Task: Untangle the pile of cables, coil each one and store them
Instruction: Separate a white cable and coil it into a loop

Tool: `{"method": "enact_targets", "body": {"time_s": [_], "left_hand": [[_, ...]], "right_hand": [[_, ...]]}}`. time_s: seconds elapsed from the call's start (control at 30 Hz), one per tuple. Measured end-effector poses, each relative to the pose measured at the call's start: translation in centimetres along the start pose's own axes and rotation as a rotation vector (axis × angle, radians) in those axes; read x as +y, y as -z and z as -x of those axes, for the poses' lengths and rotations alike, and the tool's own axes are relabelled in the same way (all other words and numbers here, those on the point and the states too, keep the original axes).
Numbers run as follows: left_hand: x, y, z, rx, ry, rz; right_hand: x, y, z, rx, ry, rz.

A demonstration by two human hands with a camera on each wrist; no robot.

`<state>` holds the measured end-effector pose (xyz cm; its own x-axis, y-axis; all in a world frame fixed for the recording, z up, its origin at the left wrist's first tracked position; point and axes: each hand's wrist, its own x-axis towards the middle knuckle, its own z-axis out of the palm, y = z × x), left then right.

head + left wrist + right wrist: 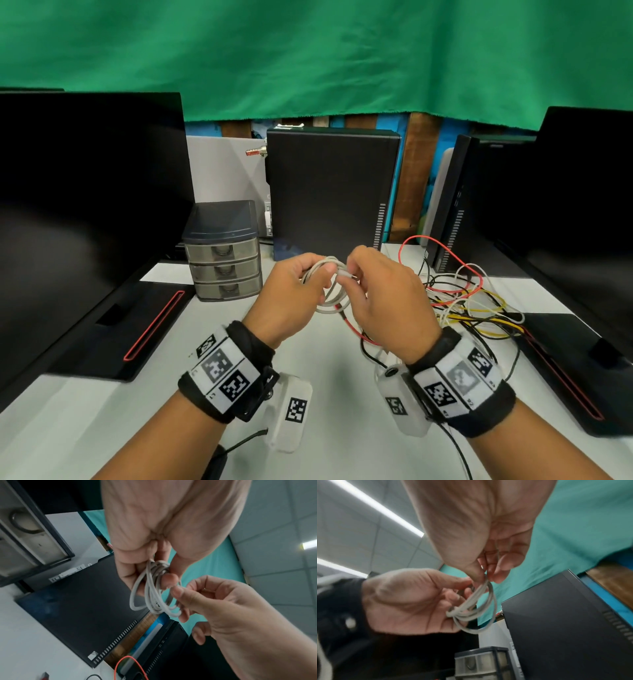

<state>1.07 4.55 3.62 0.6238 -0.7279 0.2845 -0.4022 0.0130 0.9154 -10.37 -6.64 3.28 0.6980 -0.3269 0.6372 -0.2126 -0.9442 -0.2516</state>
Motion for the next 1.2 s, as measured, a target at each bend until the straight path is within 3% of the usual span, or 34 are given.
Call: {"method": "enact_targets", "body": {"time_s": [0.2,0.37,0.53,0.67,0.73,0.83,0.9,1.0,1.2], "left_hand": [[-0.3,0.6,-0.2,-0.076,-0.045,-0.11],[-1.0,0.9,-0.5,-0.048,-0.054,-0.191],[-1.3,1.1,-0.7,-0.074,-0.097,-0.314],[-1.7,1.9,-1.0,-0.151,-0.039,-0.341],[-2.1,2.2,-1.2,-0.169,0.046,-0.208],[-2.0,2.7,-1.4,-0.207,0.232,0.282],[-2.1,2.9,-1.5,-0.26,0.277,0.473],[-2.3,2.9,-1.5,-0.327,0.26,0.5],[-2.6,2.0,-1.4,-0.265,0.167,0.212]], "right_hand": [[0.6,0.4,0.3,-0.054,-0.07,-0.146],[0.6,-0.2,0.5,-0.065,-0.084,-0.261],[0.3,0.0,0.4,-0.051,-0.104,-0.252],[0.3,0.1,0.6,-0.068,-0.134,-0.239],[0.4,0.1,0.7,-0.074,-0.151,-0.255],[0.5,0.5,0.7,-0.047,-0.171,-0.33],[0.5,0.8,0.6,-0.04,-0.187,-0.383],[0.5,1.1,0.6,-0.039,-0.197,-0.405],[0.9,0.8,0.8,-0.021,-0.237,-0.489]]}}
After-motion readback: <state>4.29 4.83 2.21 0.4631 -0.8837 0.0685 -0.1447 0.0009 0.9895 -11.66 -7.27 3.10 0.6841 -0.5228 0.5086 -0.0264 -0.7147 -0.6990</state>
